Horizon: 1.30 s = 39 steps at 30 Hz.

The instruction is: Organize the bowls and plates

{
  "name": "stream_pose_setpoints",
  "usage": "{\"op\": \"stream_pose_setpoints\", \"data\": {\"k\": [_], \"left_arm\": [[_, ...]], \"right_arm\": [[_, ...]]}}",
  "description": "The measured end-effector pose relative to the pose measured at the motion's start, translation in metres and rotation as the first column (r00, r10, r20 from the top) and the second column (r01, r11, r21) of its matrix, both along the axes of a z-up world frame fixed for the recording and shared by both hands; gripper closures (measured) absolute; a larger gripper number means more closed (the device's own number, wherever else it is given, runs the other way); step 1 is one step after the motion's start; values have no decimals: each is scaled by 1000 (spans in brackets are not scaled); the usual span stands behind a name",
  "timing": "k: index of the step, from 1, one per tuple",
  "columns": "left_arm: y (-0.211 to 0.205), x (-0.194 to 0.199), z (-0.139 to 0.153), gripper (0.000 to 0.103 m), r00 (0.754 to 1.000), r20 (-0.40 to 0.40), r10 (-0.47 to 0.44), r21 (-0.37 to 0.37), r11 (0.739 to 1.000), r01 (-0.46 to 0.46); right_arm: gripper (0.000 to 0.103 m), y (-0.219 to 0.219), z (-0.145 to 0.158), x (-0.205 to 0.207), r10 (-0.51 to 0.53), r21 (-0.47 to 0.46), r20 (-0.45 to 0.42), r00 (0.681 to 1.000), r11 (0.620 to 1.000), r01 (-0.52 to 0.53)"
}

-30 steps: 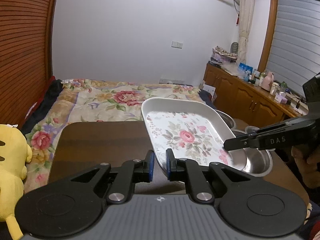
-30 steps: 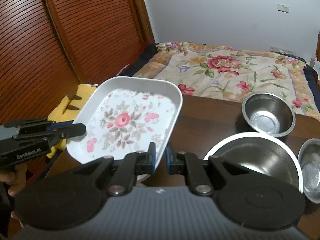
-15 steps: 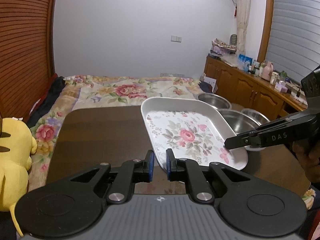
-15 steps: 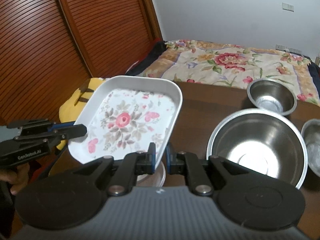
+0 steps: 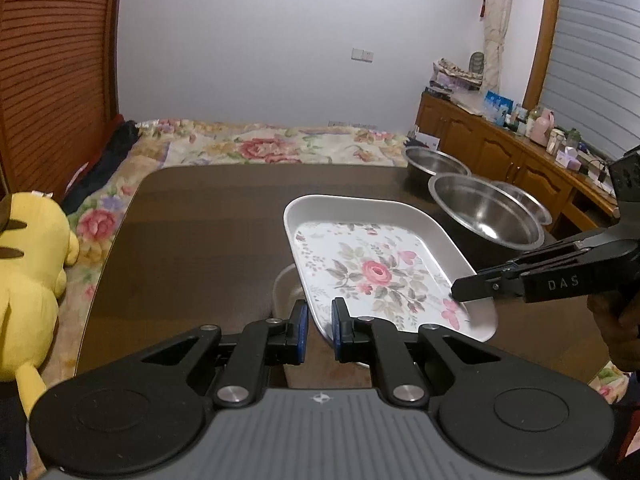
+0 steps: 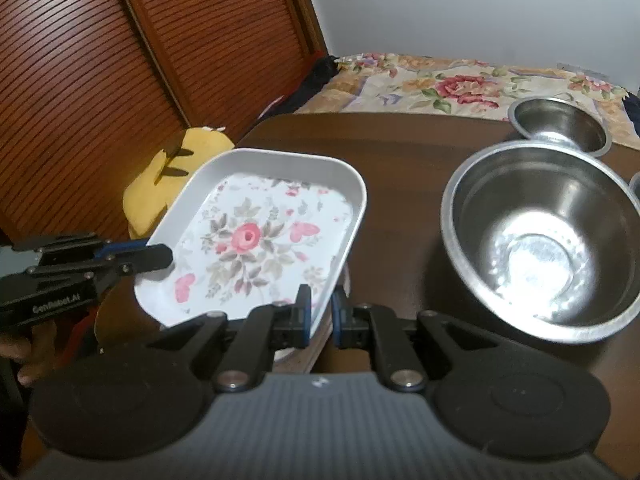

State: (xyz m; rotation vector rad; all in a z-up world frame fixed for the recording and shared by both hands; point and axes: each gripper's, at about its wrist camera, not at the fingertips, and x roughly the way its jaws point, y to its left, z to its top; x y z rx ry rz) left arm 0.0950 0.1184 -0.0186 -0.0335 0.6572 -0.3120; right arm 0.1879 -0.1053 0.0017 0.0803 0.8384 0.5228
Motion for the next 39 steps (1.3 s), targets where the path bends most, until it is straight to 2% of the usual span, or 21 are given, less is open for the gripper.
{"op": "stream_pose_setpoints", "data": {"k": [15,29,39], "left_arm": [[0,-15,-14,89,1000,-18,1,10,1000,-1],[2,-12,-21,89,1000,-19,15,27,1000,-14],[-2,-17,-24,87,999,-3,32,31,999,-32]], "right_arm": [[90,7,-11,-22,13,-19,24,1000,1000,-13],[89,6,-24,-47,-111,50,152,982,993,105],[88,18,-31,-53,-133,1,225,965,991,136]]}}
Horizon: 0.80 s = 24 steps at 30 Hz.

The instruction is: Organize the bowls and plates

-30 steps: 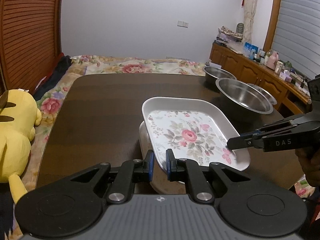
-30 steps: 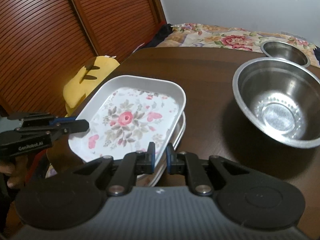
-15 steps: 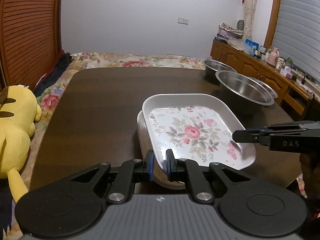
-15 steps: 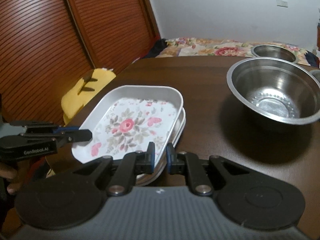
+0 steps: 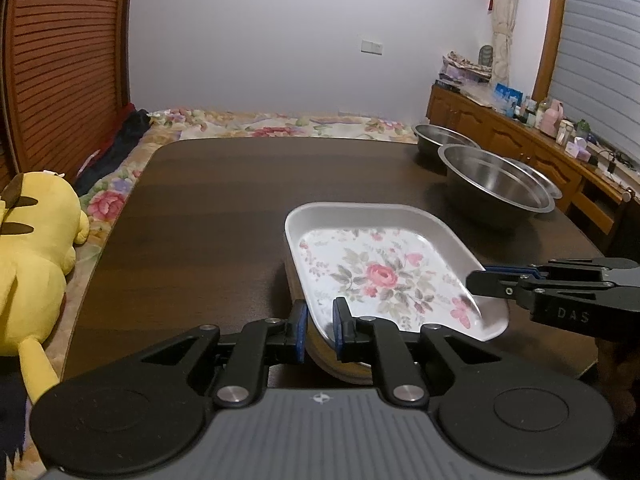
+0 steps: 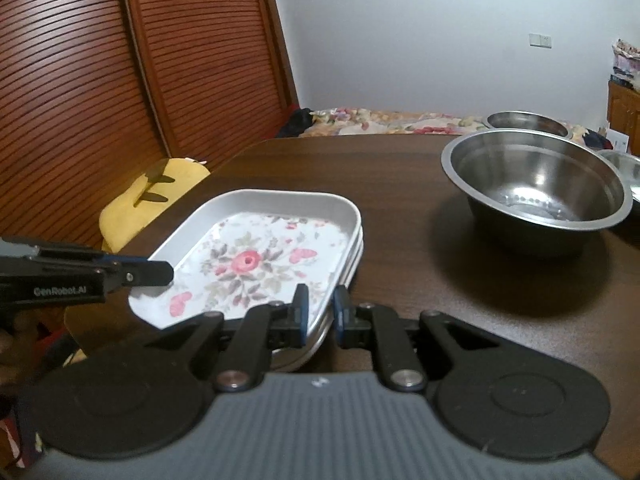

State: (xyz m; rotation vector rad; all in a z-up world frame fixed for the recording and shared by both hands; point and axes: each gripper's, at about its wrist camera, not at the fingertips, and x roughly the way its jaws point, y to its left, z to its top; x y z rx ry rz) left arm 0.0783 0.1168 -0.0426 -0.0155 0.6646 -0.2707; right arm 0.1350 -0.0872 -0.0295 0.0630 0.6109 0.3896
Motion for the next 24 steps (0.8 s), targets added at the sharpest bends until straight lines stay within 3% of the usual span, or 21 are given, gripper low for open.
{"op": "stream_pose_setpoints", "data": {"k": [18,21,24], "left_arm": [[-1,1,-13,85,1000,-1,11,28,1000,-11],[-1,1,-13,81,1000,-4,14,24,1000,-14],[0,0,-12,66,1000,9,24,30,999,-24]], "right_arm": [[86,0,-8,-11,-17,18,37,999,1000,16],[82,1,-9,-11,-19,23,34,999,1000,18],[80,0,-11,-11,-22,30,31,999,999,21]]}}
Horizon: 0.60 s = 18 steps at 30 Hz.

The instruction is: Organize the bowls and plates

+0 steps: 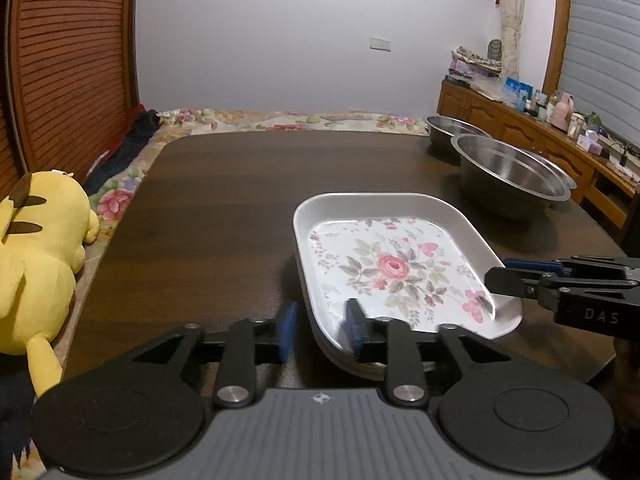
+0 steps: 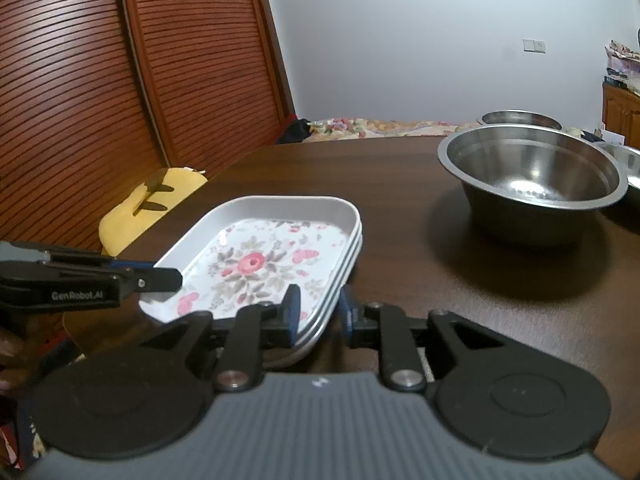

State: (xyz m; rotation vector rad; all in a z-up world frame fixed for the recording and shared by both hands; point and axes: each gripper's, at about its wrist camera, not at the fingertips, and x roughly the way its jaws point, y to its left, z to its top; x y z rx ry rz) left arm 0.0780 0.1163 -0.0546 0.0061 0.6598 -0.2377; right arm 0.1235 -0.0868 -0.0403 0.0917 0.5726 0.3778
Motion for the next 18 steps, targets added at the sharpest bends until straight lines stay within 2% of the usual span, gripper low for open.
{"op": "stream_pose_setpoints", "data": {"k": [10,15,18], "left_arm": [[-7,-1,16,38,999,49,-7,6,1000,6],[-16,3,24,30,997,78,-21,14,1000,20],[-24,6,30,29,995,93,-34,15,999,33]], "right_arm": [[73,-9,5,-4,-44,16,33,998,999,44],[66,-15,10,-5,-63,7,67,996,998,63],[57,-19,14,-6,-74,1,90,993,997,74]]}}
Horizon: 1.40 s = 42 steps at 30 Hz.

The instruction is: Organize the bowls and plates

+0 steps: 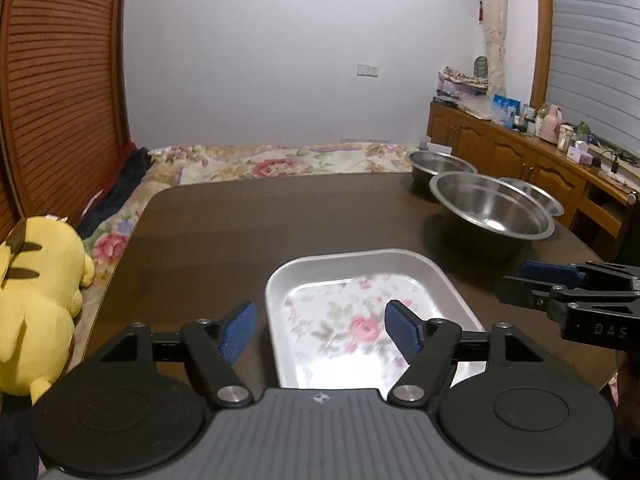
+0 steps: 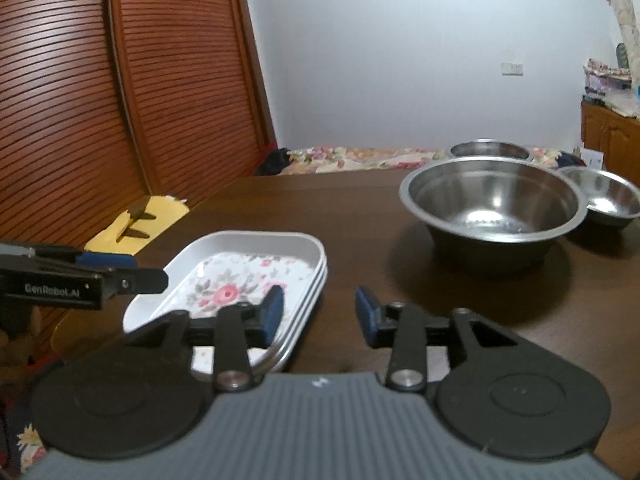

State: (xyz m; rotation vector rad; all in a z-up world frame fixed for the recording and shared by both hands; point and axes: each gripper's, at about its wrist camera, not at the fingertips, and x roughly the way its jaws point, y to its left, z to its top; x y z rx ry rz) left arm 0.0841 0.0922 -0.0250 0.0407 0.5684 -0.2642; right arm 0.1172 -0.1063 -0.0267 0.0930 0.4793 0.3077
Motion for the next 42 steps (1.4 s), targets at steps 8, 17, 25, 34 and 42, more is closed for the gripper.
{"op": "stream_pose_setpoints", "data": {"k": [8,17,25,34,42], "left_arm": [[-33,13,13,29,998,35,-55,12,998,55],[-80,40,19,29,990,64,-128,0,992,128],[-112,75,12,29,988,43,-151,-36,988,152],[-136,105,5,29,987,-7,-159,-55,986,158],[-148,120,2,30,985,-40,-168,-63,984,165]], "right_arm": [[44,-26,17,-4,-39,1,64,997,999,39],[36,-68,20,0,-127,26,98,987,992,125],[35,-108,22,22,-215,-8,115,970,976,217],[35,-129,6,61,-212,-3,62,975,977,212],[36,-137,-2,79,-149,-4,29,988,989,149]]}}
